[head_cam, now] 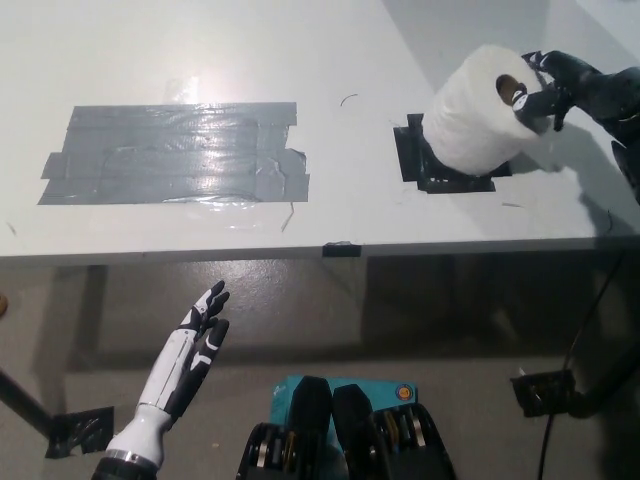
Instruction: A person hands over a roll of toilet paper to the robot , and the robot inserts its right thumb into the hole in the centre to grab the roll, and then places it on the balck area on the desk.
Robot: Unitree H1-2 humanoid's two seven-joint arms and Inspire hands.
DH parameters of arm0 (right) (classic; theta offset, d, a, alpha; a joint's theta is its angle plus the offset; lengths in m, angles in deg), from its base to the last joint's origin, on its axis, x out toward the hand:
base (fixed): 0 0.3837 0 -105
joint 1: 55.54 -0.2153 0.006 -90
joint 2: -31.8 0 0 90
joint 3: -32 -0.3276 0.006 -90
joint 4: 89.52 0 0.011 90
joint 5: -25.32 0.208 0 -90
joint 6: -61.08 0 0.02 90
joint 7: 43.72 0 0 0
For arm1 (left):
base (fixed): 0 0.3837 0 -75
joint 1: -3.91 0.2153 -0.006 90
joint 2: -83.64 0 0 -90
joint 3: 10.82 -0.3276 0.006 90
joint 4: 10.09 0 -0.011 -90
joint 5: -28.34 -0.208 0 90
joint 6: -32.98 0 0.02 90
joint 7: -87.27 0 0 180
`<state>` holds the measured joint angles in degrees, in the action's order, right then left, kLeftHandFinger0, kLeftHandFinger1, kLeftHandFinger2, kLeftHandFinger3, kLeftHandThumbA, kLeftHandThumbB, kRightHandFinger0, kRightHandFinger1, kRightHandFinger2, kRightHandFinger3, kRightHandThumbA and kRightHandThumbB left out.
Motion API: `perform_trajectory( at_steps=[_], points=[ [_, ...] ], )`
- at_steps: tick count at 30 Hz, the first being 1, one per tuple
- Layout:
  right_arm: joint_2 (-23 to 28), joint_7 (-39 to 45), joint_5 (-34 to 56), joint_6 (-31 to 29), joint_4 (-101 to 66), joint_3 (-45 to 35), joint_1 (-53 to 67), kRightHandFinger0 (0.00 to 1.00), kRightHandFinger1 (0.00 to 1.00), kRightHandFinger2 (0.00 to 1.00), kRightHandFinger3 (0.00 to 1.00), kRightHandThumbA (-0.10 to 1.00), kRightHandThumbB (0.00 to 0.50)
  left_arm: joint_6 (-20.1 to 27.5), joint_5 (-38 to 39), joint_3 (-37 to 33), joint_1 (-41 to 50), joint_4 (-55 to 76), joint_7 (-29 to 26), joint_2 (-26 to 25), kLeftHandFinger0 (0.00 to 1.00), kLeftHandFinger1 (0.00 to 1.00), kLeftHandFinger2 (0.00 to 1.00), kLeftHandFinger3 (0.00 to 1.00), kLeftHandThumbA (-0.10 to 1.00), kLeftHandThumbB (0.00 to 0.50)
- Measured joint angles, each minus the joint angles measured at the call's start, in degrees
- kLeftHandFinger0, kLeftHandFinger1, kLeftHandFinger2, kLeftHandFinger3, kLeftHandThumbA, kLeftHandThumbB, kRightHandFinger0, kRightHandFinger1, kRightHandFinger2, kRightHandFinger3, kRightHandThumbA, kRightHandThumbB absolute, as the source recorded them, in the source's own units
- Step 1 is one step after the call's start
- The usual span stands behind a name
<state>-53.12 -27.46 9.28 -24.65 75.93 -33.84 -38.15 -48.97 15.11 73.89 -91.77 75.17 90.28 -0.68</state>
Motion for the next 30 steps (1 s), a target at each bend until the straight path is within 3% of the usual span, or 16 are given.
perform_trajectory(
  at_steps=[1,2,3,4,6,7,10,15,17,19,20,22,24,26,27,30],
  points=[
    [-0.23,0.40,-0.35,-0.31,0.16,0.36,-0.07,0.37,0.82,1.00,0.88,-0.10,0.196,0.00,0.00,0.00,0.00,0.00,0.00,0.00,1.00,1.00,1.00,1.00,0.99,0.174],
    [-0.41,0.77,-0.55,-0.44,0.34,0.66,-0.20,0.61,1.00,1.00,1.00,0.04,0.291,0.00,0.00,0.00,0.00,0.00,0.00,0.00,1.00,1.00,1.00,1.00,0.99,0.174],
    [-0.48,0.89,-0.67,-0.48,0.44,0.78,-0.27,1.00,1.00,1.00,1.00,0.20,0.299,0.00,0.00,0.00,0.00,0.00,0.00,0.00,1.00,1.00,1.00,1.00,0.99,0.182],
    [-0.72,2.20,-0.85,-0.28,0.90,0.89,-0.91,1.00,1.00,1.00,1.00,0.33,0.339,0.00,-0.01,0.00,0.00,0.00,0.00,0.00,1.00,1.00,1.00,1.00,0.99,0.182],
    [-0.82,4.29,-0.85,0.07,1.18,0.80,-1.58,1.00,1.00,1.00,1.00,0.43,0.360,-0.01,-0.02,-0.01,0.00,0.00,0.00,0.00,1.00,1.00,1.00,1.00,0.99,0.180],
    [-0.83,5.11,-0.85,0.15,1.21,0.81,-1.76,1.00,1.00,1.00,1.00,0.53,0.421,-0.01,-0.02,-0.01,0.00,0.00,0.00,0.00,1.00,1.00,1.00,1.00,1.00,0.187],
    [-0.84,7.70,-0.81,0.64,1.15,0.49,-2.22,1.00,1.00,1.00,1.00,0.62,0.453,-0.01,-0.01,0.00,0.00,0.00,0.00,0.00,1.00,1.00,1.00,1.00,1.00,0.190],
    [-0.84,8.39,-0.70,1.07,1.10,-0.79,-2.38,1.00,1.00,1.00,1.00,0.79,0.442,0.00,0.00,0.00,0.00,-0.02,0.00,0.00,1.00,1.00,1.00,1.00,1.00,0.177],
    [-0.84,8.18,-0.50,1.37,0.96,-2.03,-2.38,1.00,1.00,1.00,1.00,0.80,0.426,0.00,-0.01,0.00,0.00,-0.09,0.00,0.00,1.00,1.00,1.00,1.00,1.00,0.183],
    [-0.84,7.75,-0.25,1.28,0.82,-3.53,-2.38,1.00,1.00,1.00,1.00,0.90,0.444,0.00,0.00,0.00,0.01,-0.08,0.00,0.00,1.00,1.00,1.00,1.00,1.00,0.190],
    [-0.84,7.36,-0.06,1.13,0.66,-4.25,-2.38,1.00,1.00,1.00,1.00,0.91,0.460,0.00,0.00,0.00,0.04,-0.08,0.00,0.00,1.00,1.00,1.00,1.00,1.00,0.180],
    [-0.80,6.37,-0.18,0.86,0.28,-4.40,-2.44,1.00,1.00,1.00,1.00,0.86,0.407,0.00,0.00,0.01,0.11,-0.08,-0.01,0.00,1.00,1.00,1.00,1.00,1.00,0.189],
    [-0.77,5.14,-0.07,0.32,-0.28,-5.55,-2.54,1.00,1.00,1.00,1.00,0.96,0.454,0.00,0.00,0.01,0.19,-0.08,0.00,0.00,1.00,1.00,1.00,1.00,1.00,0.179],
    [-0.76,4.16,0.33,-0.38,-0.76,-7.28,-2.95,1.00,1.00,1.00,1.00,1.00,0.454,0.00,0.00,0.02,0.22,-0.09,0.00,0.00,1.00,1.00,1.00,1.00,0.99,0.170],
    [-0.75,3.85,0.37,-0.51,-0.93,-7.58,-3.12,1.00,1.00,1.00,1.00,0.97,0.424,0.00,0.00,0.02,0.22,-0.09,0.00,0.00,1.00,1.00,1.00,1.00,0.99,0.164],
    [-0.60,1.31,0.74,-1.63,-1.86,-10.03,-4.74,1.00,1.00,1.00,1.00,0.98,0.433,0.10,0.00,0.02,0.15,-0.21,-0.02,0.00,1.00,1.00,1.00,1.00,0.99,0.170]
  ],
)
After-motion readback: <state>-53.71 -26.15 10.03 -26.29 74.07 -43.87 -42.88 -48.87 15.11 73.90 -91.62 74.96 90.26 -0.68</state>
